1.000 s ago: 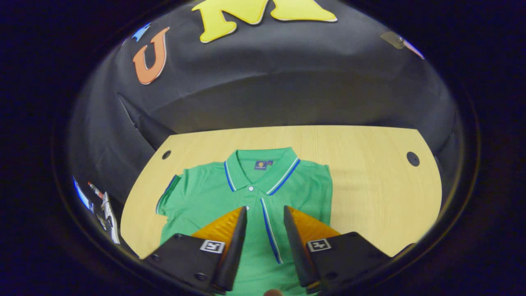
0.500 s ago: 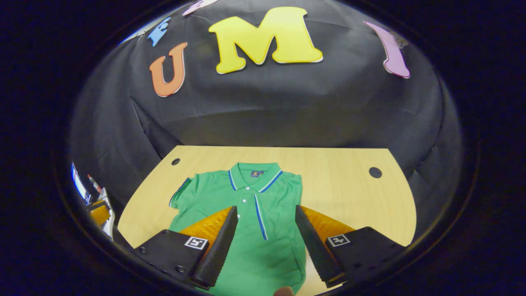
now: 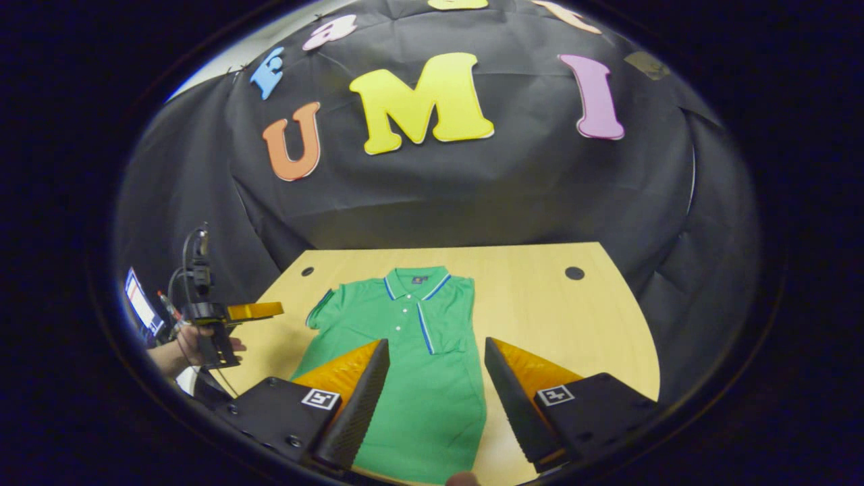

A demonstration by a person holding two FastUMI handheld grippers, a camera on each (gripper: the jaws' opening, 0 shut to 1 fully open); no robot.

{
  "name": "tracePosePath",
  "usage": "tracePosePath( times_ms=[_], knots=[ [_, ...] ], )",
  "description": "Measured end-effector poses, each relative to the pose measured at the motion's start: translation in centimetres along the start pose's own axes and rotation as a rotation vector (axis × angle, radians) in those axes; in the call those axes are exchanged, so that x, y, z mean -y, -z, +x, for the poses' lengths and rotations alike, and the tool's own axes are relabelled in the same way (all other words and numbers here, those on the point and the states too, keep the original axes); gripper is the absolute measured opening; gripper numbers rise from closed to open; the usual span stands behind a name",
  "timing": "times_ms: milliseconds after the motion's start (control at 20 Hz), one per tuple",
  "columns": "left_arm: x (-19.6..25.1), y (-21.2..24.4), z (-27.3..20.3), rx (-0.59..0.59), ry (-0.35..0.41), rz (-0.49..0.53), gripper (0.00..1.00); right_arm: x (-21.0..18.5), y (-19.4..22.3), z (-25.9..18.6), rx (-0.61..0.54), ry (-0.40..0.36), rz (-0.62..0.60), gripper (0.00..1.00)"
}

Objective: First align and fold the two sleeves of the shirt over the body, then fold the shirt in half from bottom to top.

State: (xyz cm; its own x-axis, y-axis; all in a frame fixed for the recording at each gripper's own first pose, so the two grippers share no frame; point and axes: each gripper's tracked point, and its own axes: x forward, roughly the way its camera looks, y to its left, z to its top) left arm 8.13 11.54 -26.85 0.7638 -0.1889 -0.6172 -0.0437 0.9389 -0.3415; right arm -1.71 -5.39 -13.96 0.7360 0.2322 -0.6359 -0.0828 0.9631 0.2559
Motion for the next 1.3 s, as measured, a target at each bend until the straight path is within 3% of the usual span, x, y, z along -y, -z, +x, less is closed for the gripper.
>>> tracePosePath(
  times_ms=[250, 500, 850, 950, 1000, 1050, 1100, 1200, 1300],
  knots=[
    [-3.0, 0.2, 6.1, -0.085, 0.000, 0.059, 0.98, -0.3, 2.5, -1.3, -0.032, 0.005, 0.011, 0.90],
    [-6.4, 0.6, 10.5, -0.175, -0.028, 0.083, 0.97, 1.8, 5.2, -2.2, -0.076, 0.076, 0.028, 0.90],
    [-5.4, 0.6, 13.0, -0.221, 0.002, 0.212, 0.77, 3.0, 6.0, -2.1, -0.078, 0.125, 0.093, 0.90],
    [-5.5, 0.7, 13.4, -0.229, -0.019, 0.250, 0.80, 3.4, 6.1, -1.8, -0.076, 0.139, 0.109, 0.90],
    [-5.9, 0.5, 13.5, -0.226, -0.042, 0.279, 0.69, 3.8, 6.0, -1.7, -0.076, 0.153, 0.117, 0.90],
    [-6.4, 0.4, 13.9, -0.215, -0.067, 0.303, 0.65, 3.9, 6.1, -1.7, -0.072, 0.158, 0.129, 0.90],
    [-7.0, 0.1, 14.0, -0.199, -0.099, 0.314, 0.42, 4.0, 6.2, -1.5, -0.072, 0.161, 0.140, 0.90],
    [-7.1, -0.2, 14.0, -0.184, -0.107, 0.307, 0.19, 4.4, 6.4, -1.5, -0.074, 0.168, 0.148, 0.90],
    [-7.3, -0.5, 13.9, -0.179, -0.107, 0.291, 0.08, 4.8, 6.5, -1.5, -0.073, 0.175, 0.147, 0.90]
  ],
)
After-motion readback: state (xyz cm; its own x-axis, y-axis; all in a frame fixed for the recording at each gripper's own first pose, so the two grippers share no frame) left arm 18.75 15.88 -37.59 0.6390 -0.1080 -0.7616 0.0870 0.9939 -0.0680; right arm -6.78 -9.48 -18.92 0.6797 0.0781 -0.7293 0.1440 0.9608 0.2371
